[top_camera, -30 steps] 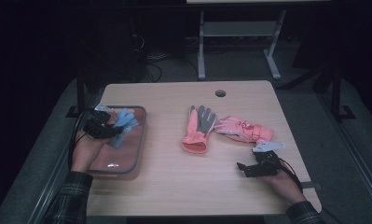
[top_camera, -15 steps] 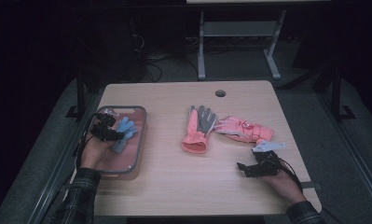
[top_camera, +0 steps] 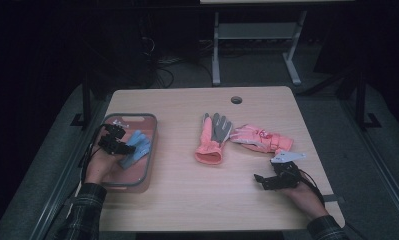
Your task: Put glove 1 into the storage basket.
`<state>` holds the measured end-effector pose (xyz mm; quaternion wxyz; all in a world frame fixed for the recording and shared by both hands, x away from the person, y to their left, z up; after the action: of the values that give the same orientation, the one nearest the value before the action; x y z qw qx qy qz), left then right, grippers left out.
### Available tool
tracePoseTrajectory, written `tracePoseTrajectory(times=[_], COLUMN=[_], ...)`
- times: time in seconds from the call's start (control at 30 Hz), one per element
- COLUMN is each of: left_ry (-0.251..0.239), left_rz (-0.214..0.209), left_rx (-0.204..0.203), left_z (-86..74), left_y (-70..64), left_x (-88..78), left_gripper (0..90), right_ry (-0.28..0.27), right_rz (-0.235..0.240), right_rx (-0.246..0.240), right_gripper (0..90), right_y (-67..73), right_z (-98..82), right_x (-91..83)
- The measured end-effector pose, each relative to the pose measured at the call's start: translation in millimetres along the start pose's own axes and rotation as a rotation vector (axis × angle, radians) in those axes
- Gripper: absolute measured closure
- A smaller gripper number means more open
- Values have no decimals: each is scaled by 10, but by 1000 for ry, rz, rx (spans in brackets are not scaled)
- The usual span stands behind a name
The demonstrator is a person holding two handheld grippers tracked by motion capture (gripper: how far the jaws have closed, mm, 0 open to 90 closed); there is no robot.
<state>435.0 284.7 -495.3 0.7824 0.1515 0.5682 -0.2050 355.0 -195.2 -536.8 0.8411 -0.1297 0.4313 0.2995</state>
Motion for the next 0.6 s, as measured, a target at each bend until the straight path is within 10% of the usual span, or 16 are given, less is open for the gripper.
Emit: tracePoseTrajectory(times=[0.33, 0.6], left_ry=[-42, -137], left_rz=[-57, -96], left_rx=[44, 45], left_z=[-2, 94], left_y=[-75, -155], left_x=[-53, -298], left_gripper=[221, 166], right_ry=[0, 0], right_rz=[0, 0], right_rx=[0, 0], right_gripper=[133, 133], right_y=[0, 0], right_z=[0, 0], right_x=[0, 0])
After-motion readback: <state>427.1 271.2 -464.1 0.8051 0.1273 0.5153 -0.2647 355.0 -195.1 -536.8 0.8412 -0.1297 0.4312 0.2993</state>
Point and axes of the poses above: each handheld gripper's, and its own axes: x roughly forward along the jaws, z roughly out of its top, y roughly to its left, the point moved 8 cm from there along x, roughly forward along the jaws, and after that the axes turned 10 degrees about y, right-handed, at the moved point
